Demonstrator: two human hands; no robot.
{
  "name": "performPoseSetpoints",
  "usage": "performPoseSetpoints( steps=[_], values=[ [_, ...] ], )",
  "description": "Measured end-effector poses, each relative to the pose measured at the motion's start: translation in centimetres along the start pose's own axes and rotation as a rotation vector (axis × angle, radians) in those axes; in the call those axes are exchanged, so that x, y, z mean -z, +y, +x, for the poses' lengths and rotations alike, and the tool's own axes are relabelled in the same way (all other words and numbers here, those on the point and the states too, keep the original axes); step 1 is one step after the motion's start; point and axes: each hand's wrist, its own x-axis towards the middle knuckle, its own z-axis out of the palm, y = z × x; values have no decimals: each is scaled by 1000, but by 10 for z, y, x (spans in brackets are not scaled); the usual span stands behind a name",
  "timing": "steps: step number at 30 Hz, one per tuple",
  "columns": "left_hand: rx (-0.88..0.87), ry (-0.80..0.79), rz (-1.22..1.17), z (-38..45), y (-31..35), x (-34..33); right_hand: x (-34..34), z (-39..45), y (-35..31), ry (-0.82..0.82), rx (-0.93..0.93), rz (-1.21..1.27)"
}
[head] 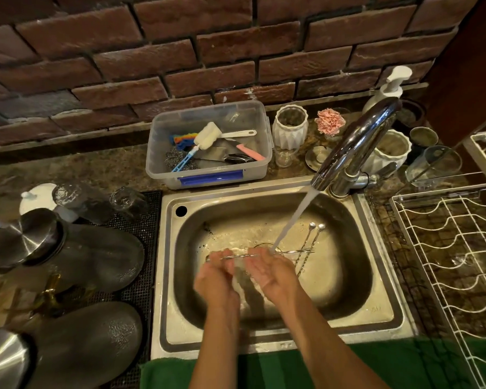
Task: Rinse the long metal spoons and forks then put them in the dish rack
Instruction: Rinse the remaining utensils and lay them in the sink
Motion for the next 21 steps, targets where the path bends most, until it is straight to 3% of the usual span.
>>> performPoseSetpoints(
  steps=[3, 9, 15, 21],
  values=[
    [-94, 55, -33, 19, 33, 19, 5, 8, -15, 65, 32, 184],
    [-42, 55, 17, -3, 4, 8, -1, 3, 16, 58, 3, -76],
    [-73, 81, -39, 9, 15, 15, 18, 10, -18, 170, 101, -120],
    [-192, 66, 66, 4, 2, 4, 20, 3, -13, 147, 77, -20]
  ],
)
